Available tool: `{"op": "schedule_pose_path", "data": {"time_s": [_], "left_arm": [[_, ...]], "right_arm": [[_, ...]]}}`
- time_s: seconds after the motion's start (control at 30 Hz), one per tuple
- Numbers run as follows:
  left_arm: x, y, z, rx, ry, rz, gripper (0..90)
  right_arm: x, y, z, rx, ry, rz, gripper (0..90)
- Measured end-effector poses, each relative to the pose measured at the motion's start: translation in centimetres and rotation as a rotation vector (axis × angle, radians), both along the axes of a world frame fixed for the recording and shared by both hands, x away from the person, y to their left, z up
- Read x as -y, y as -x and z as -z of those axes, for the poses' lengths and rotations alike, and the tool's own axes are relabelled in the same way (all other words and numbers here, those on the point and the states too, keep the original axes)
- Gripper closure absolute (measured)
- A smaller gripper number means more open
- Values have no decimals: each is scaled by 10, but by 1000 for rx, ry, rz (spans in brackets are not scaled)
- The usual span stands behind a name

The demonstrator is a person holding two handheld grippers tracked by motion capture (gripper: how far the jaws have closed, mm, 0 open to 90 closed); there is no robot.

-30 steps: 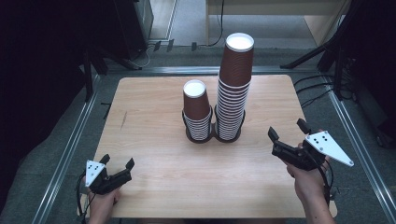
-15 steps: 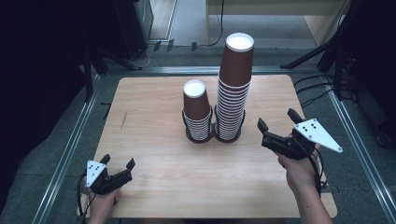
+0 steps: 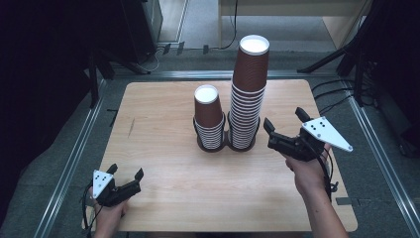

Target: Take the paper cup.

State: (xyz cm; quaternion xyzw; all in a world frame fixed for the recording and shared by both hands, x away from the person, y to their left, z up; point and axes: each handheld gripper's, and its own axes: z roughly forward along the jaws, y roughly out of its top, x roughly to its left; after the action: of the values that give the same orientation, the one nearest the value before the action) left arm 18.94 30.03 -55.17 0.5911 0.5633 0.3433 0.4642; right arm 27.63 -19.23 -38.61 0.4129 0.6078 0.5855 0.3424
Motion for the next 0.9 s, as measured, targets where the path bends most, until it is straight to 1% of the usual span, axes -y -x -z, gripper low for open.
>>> {"op": "schedule_pose_path", "data": {"time_s": [0.23,0.4,0.53,0.63,0.9], "left_arm": [[0,0,0,-1,1,3,24],[-1,0,0,-1,6,5,23],[-1,0,0,-1,7,7,23],[-1,0,0,-2,4,10,24],[0,-1,0,-6,-6,18,23]], "right_arm": [[-11,-4,-6,9,-5,-14,37],[-18,-6,-13,27,-16,-22,36],[-23,-7,-19,32,-22,-30,30],[-25,-8,-23,37,-31,-35,29],[-34,-12,-31,44,-34,-38,14]]}}
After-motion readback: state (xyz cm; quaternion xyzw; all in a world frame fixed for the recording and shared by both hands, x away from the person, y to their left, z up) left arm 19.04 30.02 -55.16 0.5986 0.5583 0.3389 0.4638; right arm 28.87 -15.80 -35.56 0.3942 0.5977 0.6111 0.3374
